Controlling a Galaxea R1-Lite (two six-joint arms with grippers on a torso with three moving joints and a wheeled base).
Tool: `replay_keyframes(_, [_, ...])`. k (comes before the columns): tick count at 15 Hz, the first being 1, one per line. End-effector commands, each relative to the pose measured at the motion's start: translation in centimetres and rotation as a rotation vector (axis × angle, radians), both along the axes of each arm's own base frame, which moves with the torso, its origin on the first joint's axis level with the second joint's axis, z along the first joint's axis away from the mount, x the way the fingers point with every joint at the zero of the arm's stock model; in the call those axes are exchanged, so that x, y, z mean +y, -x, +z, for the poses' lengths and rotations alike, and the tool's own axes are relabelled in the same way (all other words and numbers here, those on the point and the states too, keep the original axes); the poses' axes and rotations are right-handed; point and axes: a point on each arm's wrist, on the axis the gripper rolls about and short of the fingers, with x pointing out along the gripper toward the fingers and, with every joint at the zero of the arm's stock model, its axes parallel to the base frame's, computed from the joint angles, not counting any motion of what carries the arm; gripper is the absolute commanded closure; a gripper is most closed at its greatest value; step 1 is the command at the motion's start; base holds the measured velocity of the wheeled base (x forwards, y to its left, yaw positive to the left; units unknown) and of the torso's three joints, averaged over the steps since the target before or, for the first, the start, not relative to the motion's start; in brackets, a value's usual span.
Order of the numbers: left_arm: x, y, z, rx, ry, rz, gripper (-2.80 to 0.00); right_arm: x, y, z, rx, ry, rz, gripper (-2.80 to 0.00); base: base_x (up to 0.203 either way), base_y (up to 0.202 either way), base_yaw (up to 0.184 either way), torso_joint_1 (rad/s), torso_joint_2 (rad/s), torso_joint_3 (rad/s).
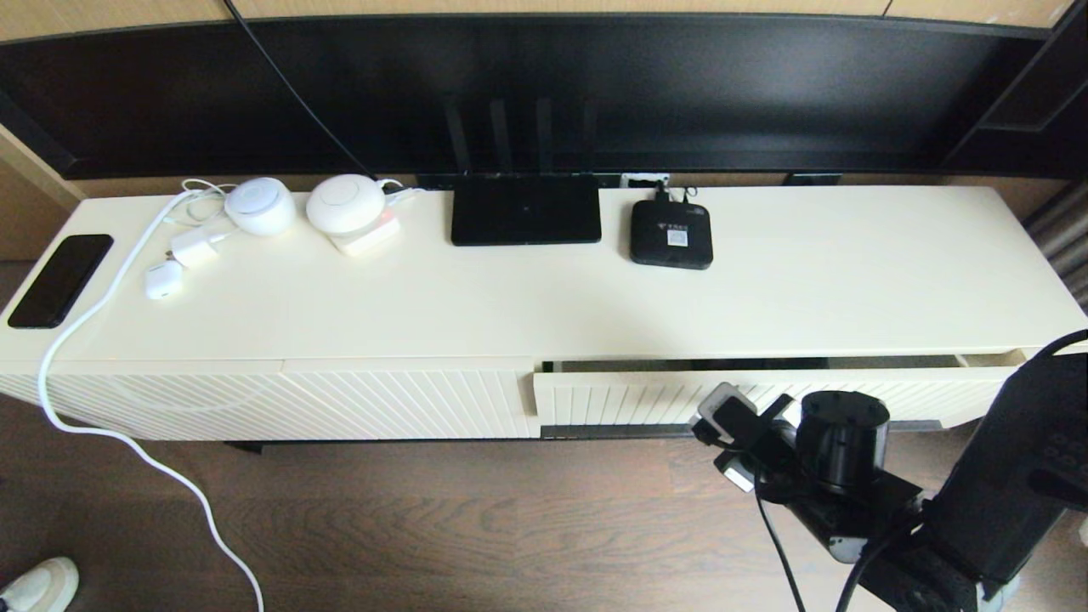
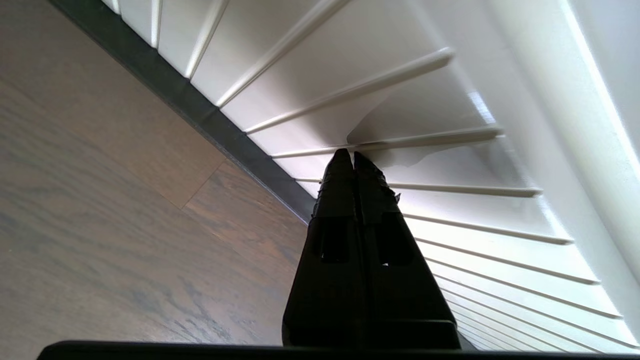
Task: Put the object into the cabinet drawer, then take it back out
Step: Close the drawer
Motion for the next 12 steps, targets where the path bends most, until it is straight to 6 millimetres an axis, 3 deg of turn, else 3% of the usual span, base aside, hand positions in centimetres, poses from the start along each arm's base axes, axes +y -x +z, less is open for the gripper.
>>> replay_keyframes(1, [0.0,0.0,0.0,0.0,0.0,0.0,0.0,0.1,-0.9,-0.9,0.003,0.006,-0.01,0.0,0.0,0.0,0.0,0.0,0.0,0.0])
replay_keyframes(6, [0.0,0.0,0.0,-0.001,0.0,0.0,0.0,0.0,-2.7,-1.4,-0.015,-0.007,-0.034,0.0,0.0,0.0,0.0,0.0,0.0,0.0])
replay_keyframes(12, [0.0,0.0,0.0,-0.002,0.0,0.0,0.0,-0.3,-3.2,-2.1,-0.003,0.0,-0.045,0.0,0.0,0.0,0.0,0.0,0.0,0.0])
